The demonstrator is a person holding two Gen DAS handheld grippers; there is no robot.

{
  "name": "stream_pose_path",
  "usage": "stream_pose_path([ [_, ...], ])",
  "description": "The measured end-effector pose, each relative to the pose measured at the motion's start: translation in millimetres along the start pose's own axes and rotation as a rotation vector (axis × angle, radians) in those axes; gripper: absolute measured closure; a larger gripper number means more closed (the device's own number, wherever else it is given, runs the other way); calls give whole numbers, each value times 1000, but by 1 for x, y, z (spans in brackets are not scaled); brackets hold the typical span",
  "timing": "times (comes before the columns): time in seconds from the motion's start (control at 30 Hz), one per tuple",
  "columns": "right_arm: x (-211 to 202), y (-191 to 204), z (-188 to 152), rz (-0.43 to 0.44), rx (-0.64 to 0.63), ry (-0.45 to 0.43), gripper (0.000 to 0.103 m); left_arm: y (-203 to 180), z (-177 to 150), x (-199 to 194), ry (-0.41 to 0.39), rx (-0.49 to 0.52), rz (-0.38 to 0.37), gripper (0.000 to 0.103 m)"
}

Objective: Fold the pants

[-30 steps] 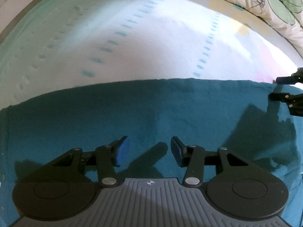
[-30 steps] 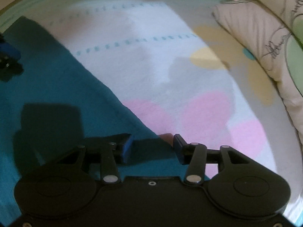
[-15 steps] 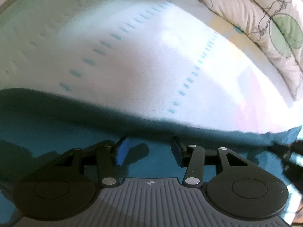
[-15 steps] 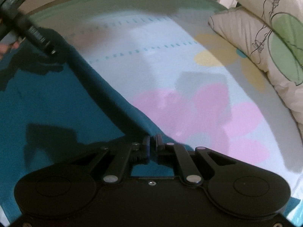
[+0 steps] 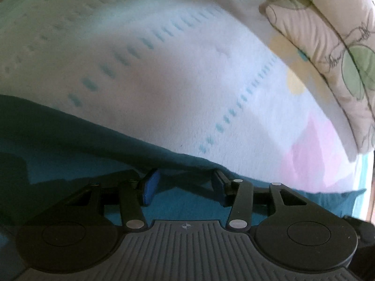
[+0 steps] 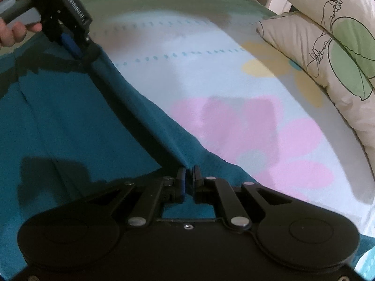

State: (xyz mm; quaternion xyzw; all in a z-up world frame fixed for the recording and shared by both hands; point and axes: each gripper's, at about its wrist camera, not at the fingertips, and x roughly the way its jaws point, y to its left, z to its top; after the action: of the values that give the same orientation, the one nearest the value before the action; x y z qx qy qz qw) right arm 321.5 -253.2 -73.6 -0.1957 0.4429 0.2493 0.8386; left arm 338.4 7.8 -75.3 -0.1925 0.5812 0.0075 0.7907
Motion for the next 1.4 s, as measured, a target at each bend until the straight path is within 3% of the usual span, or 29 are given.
stream_pose_path([
  [0.43,9,5,-4,-11,2,13,93,0,-10,-15,-40,-34,-51,55],
  [0.83,2,6,-8,-17,7,-16,93,2,-15,2,-4,-45,7,56],
  [1.0,1,9,-11,-24,-16,-20,93,2,-17,12,22,-79,-10,56],
  [1.23,-3,11,-13,-31,-29,-32,93,-2,-16,25,18,-34,39,56],
  [1.27,-4,12,-13,-34,-26,-35,93,-2,-16,24,14,-31,38,58],
  [1.33,-7,13,-14,-41,-20,-44,93,-2,-17,18,-12,-30,23,81],
  [1.4,-10,13,-14,-50,-10,-55,93,-1,-19,11,-32,-25,15,88],
])
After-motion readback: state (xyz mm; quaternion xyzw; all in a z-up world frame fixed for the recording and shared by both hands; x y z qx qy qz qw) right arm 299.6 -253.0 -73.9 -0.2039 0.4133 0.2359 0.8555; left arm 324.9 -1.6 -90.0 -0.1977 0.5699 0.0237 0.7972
